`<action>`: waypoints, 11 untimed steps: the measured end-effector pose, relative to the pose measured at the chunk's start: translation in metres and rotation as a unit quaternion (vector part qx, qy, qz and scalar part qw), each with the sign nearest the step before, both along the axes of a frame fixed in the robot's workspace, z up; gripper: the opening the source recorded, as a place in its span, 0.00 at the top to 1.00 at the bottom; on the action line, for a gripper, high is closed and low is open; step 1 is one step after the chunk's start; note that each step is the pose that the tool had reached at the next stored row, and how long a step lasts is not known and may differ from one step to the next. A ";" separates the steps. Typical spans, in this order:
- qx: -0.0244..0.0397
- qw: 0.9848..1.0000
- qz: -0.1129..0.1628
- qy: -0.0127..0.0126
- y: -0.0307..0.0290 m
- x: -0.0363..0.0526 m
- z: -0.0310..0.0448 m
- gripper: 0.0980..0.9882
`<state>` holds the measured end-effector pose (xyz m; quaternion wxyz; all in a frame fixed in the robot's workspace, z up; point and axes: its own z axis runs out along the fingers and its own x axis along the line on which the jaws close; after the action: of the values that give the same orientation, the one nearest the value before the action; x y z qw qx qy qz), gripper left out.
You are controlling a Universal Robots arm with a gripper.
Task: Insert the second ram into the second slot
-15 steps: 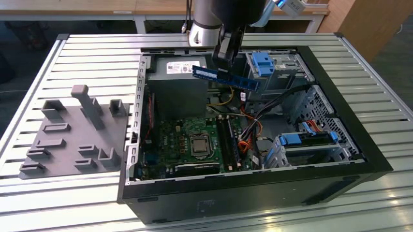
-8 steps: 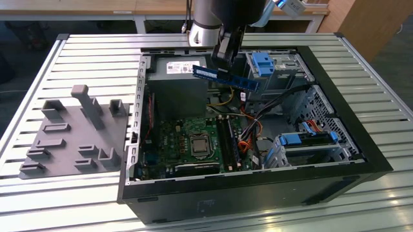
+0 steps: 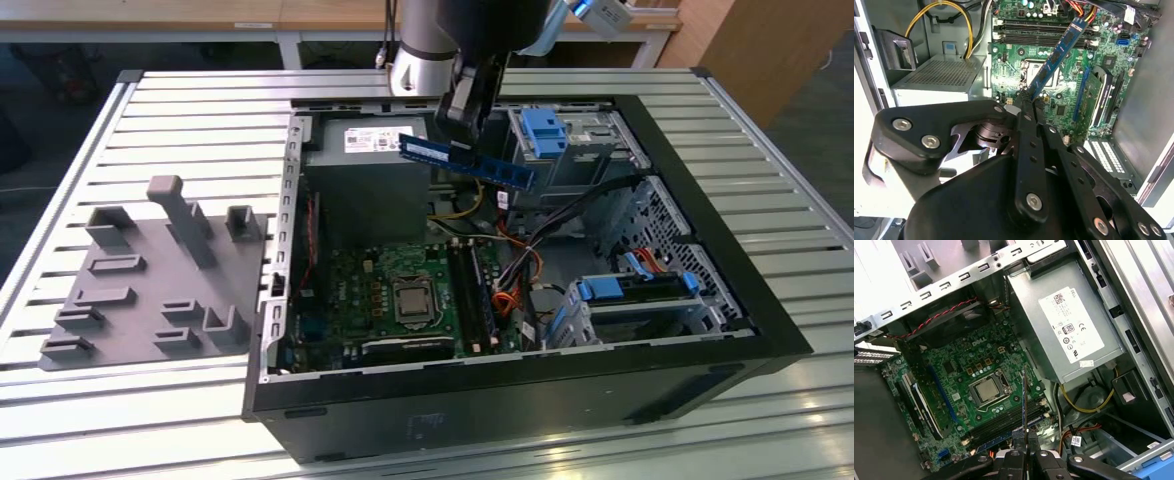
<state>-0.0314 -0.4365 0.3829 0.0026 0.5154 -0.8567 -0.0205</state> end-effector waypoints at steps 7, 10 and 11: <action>0.000 1.000 -0.010 0.000 0.0000 0.0000 0.0000 0.96; 0.000 1.000 -0.021 0.000 0.0000 0.0000 0.0000 0.96; 0.000 1.000 -0.024 0.000 0.0000 0.0000 0.0000 0.96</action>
<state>-0.0314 -0.4365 0.3829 0.0021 0.4943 -0.8690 -0.0205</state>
